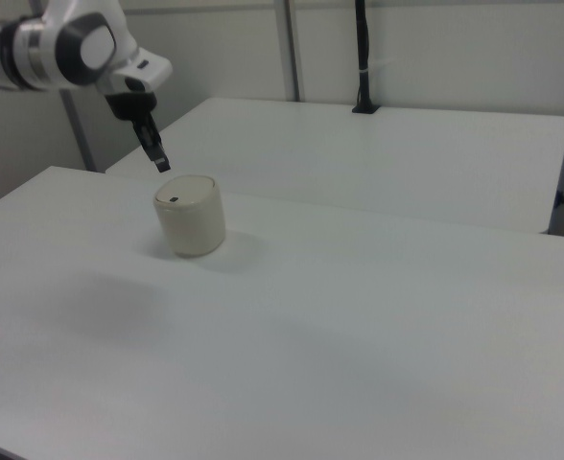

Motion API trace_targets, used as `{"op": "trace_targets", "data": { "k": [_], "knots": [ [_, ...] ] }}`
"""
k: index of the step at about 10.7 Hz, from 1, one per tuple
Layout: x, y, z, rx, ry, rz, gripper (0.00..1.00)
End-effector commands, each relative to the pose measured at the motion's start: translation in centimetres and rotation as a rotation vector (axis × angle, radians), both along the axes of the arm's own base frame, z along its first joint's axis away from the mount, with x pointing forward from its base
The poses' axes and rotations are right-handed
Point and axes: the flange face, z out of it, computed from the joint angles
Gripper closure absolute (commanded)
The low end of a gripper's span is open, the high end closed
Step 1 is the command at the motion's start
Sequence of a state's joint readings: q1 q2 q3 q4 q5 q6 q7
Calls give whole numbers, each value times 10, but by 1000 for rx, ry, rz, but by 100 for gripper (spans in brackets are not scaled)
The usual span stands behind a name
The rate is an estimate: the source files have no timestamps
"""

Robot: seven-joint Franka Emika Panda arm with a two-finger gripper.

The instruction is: Close the trash bin

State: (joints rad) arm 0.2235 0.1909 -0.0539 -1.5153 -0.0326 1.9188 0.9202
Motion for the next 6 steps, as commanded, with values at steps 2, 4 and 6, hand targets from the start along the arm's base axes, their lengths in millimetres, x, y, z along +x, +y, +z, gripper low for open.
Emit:
{"op": "trace_targets", "data": {
  "k": [2,4,6],
  "knots": [
    [-63,-59,53,46,129,147,0],
    [-88,-87,72,59,155,285,0],
    [-108,-102,71,46,171,471,0]
  ]
}}
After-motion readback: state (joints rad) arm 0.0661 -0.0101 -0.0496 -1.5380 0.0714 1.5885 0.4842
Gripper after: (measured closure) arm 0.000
